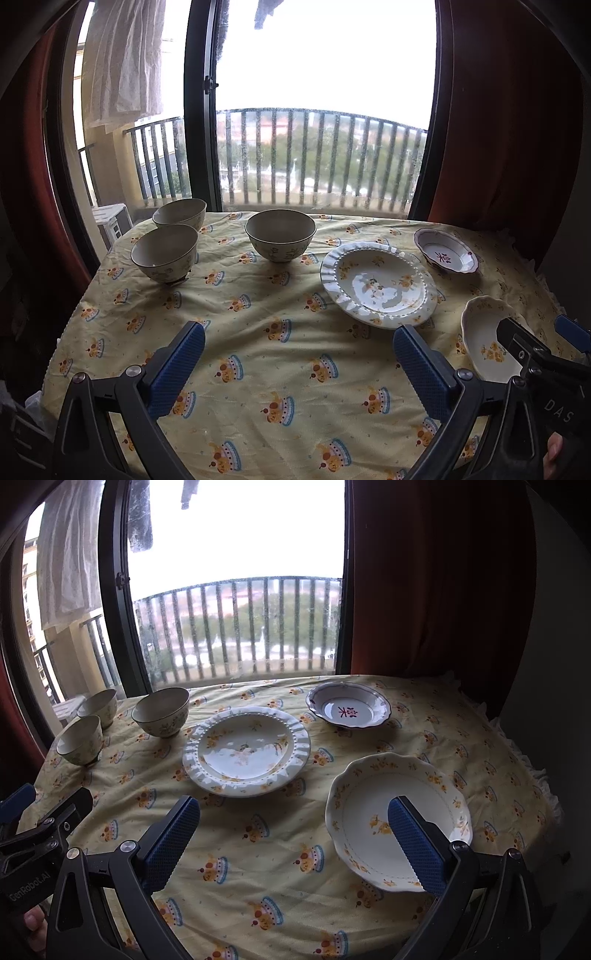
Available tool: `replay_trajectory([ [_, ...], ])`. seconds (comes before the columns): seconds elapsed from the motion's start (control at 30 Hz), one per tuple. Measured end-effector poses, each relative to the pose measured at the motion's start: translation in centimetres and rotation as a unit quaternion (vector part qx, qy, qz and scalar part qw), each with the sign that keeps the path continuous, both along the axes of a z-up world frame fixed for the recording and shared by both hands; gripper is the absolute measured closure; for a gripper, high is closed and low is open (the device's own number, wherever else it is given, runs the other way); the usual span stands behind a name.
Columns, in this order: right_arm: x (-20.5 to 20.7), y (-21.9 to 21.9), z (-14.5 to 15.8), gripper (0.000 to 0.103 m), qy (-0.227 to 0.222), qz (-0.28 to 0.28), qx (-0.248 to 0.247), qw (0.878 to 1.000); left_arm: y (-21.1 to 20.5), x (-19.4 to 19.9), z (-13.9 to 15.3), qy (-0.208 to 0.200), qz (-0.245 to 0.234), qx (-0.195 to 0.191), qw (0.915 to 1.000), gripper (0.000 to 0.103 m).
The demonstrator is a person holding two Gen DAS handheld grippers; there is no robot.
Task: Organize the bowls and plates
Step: 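Move both grippers toward the large scalloped yellow-flower plate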
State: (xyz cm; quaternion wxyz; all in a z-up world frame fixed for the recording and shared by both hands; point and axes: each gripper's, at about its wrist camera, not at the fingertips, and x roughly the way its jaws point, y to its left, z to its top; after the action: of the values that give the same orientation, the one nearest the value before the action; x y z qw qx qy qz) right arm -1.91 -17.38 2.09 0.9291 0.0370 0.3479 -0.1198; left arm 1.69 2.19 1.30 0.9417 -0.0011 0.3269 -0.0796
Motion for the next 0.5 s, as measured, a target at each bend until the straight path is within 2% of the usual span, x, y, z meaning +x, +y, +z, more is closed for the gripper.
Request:
replay_trajectory([
  [0.2,-0.25,0.26,0.26,0.000,0.000,0.003,0.007,1.000,0.47,0.19,0.32,0.004,-0.008,-0.015,0.9998,0.000],
  [0.5,-0.48,-0.64,0.08,0.000,0.010,-0.021,0.003,1.000,-0.23,0.78,0.17,0.013,-0.009,-0.004,0.9999,0.000],
])
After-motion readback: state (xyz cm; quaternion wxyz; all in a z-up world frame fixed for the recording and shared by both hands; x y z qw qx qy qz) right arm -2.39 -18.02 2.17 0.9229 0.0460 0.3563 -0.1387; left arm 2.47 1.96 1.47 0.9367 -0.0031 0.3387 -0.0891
